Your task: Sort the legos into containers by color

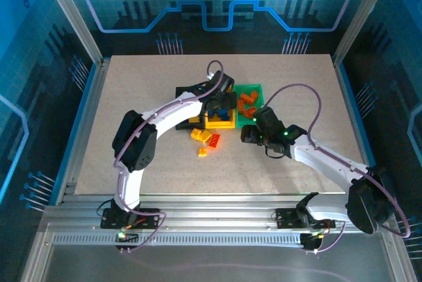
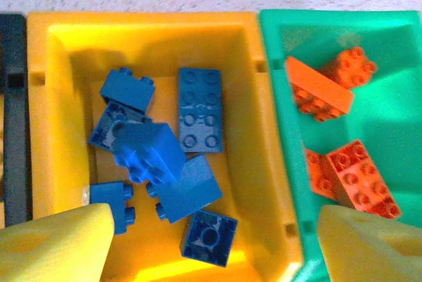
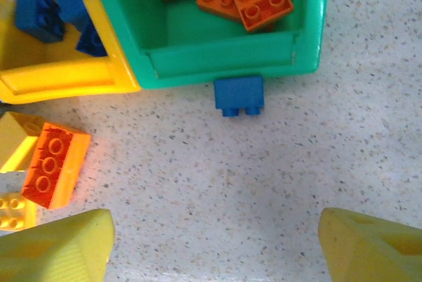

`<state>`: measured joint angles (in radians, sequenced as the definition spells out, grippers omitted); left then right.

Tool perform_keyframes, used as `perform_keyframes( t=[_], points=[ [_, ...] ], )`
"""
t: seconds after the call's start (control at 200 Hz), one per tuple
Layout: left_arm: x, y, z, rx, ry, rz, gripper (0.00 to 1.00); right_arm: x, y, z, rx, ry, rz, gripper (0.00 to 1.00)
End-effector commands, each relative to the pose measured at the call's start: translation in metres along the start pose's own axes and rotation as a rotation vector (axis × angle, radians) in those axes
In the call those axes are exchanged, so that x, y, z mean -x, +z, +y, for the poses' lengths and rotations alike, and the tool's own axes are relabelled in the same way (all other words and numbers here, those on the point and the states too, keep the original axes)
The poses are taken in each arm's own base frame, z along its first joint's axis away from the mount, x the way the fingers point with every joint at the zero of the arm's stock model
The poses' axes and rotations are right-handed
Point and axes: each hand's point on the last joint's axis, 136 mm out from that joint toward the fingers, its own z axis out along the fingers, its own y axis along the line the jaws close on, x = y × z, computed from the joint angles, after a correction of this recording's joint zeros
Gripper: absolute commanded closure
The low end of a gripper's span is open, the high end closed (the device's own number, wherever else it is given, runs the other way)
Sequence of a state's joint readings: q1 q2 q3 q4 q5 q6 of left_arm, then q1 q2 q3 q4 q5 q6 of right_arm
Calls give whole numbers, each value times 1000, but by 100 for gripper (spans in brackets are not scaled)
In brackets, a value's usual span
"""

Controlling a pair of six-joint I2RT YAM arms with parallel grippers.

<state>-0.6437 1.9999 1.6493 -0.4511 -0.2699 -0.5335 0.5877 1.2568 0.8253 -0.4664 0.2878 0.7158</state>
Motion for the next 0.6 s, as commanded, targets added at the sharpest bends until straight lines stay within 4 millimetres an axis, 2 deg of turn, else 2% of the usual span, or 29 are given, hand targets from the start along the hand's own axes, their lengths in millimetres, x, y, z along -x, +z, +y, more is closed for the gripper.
perform_keyframes(
  t=[0.0,0.05,0.095,0.235,0.31,0.435,0.595],
  points=[
    [21,-62,-27,-139,-18,-76,8,1,6,-14,-51,25,-4,17],
    [17,-78,-28,-174,-26,-86,1,1,10,-14,-55,14,-4,17],
    [13,-93,-28,-204,-36,-98,1,1,15,-13,-57,-1,0,18],
    [-26,-122,-12,-255,-63,-94,1,1,39,-9,-70,-39,27,17],
    [-53,-130,6,-233,-64,-78,1,1,50,-9,-94,-41,34,16],
    [-100,-135,47,-189,-121,-45,1,4,65,-14,-130,-33,17,16],
    [-141,-144,87,-158,-194,-17,1,12,85,-8,-119,-53,2,21]
  ],
)
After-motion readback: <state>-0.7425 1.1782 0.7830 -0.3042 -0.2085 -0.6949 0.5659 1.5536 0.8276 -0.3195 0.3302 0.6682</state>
